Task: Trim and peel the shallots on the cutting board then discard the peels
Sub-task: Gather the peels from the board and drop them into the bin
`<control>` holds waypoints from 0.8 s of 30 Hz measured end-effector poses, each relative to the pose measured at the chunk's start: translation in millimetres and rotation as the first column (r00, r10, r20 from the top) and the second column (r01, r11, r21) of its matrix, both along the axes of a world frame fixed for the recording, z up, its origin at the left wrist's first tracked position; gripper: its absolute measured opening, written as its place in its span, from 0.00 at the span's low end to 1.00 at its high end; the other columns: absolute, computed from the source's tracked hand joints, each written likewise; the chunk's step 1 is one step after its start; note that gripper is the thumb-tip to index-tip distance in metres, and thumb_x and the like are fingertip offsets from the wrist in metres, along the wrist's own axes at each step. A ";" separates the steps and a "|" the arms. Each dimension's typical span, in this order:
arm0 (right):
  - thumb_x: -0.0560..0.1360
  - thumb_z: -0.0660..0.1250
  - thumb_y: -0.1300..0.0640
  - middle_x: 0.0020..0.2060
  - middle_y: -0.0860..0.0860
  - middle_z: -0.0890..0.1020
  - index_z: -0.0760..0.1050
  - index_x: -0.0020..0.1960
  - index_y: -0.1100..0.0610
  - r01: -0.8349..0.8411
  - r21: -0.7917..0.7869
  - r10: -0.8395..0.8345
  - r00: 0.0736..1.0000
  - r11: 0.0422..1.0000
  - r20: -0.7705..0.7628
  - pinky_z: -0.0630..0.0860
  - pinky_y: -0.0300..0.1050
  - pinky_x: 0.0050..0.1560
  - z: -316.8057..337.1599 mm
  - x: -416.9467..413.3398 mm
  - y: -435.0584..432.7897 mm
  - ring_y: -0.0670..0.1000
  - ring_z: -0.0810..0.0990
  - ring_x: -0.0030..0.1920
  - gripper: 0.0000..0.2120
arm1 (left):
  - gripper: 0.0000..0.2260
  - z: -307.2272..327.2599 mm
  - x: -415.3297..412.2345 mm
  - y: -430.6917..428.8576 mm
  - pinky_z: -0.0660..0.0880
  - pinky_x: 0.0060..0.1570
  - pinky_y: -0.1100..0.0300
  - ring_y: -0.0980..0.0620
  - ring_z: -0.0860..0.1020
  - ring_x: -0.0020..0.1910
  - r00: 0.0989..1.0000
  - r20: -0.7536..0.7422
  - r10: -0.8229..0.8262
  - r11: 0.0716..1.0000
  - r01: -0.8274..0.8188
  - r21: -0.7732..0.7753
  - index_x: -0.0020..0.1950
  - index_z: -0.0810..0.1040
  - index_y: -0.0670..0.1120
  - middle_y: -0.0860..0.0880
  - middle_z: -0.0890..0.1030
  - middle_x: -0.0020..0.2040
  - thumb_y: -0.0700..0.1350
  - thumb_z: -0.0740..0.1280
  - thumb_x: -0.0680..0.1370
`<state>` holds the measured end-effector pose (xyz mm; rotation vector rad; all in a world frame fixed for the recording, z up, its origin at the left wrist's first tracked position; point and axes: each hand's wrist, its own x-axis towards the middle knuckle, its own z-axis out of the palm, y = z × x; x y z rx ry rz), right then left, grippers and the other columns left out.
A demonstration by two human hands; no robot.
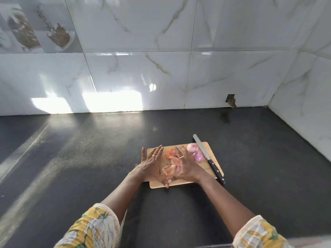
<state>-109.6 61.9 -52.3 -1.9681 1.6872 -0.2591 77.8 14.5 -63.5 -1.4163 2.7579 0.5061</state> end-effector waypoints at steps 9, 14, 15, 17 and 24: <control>0.74 0.66 0.43 0.75 0.53 0.58 0.62 0.74 0.51 -0.188 -0.192 0.169 0.980 0.963 -0.107 0.53 0.48 0.75 -14.5 19.0 -23.7 0.54 0.54 0.75 0.31 | 0.65 -13.8 12.4 -5.7 0.32 0.71 0.54 0.50 0.45 0.76 0.948 -0.300 0.104 0.994 -0.087 0.070 0.75 0.42 0.42 0.46 0.51 0.76 0.79 0.60 0.50; 0.80 0.60 0.58 0.61 0.58 0.74 0.77 0.59 0.61 -0.109 -0.344 0.110 0.994 0.932 -0.018 0.66 0.48 0.63 -24.4 19.5 -24.3 0.59 0.70 0.60 0.11 | 0.52 -4.9 -1.5 -4.1 0.41 0.68 0.64 0.54 0.47 0.75 0.841 -0.496 0.217 0.971 -0.136 0.195 0.76 0.46 0.46 0.51 0.53 0.75 0.76 0.54 0.62; 0.80 0.60 0.60 0.57 0.58 0.75 0.77 0.57 0.62 -0.072 -0.361 0.079 0.997 0.930 0.005 0.68 0.47 0.61 -25.4 18.4 -25.4 0.59 0.71 0.57 0.10 | 0.49 -2.6 -5.1 -2.5 0.43 0.68 0.65 0.55 0.48 0.75 0.810 -0.531 0.248 0.963 -0.144 0.229 0.76 0.46 0.47 0.52 0.53 0.75 0.76 0.51 0.65; 0.79 0.59 0.64 0.53 0.58 0.76 0.77 0.55 0.63 0.036 -0.343 -0.005 0.996 0.939 0.092 0.66 0.38 0.55 -23.5 15.6 -28.2 0.56 0.73 0.54 0.10 | 0.38 -0.8 -12.4 -0.3 0.47 0.68 0.64 0.54 0.50 0.75 0.741 -0.577 0.343 0.929 -0.177 0.325 0.76 0.49 0.52 0.53 0.55 0.76 0.71 0.46 0.71; 0.78 0.59 0.70 0.34 0.49 0.78 0.73 0.40 0.56 0.479 0.167 -0.393 0.420 0.862 0.818 0.68 0.31 0.30 -2.7 7.7 -29.6 0.44 0.73 0.32 0.13 | 0.26 10.4 -42.9 1.8 0.60 0.71 0.56 0.51 0.67 0.69 0.341 -0.709 0.618 0.783 -0.186 0.594 0.71 0.65 0.48 0.48 0.71 0.68 0.61 0.50 0.79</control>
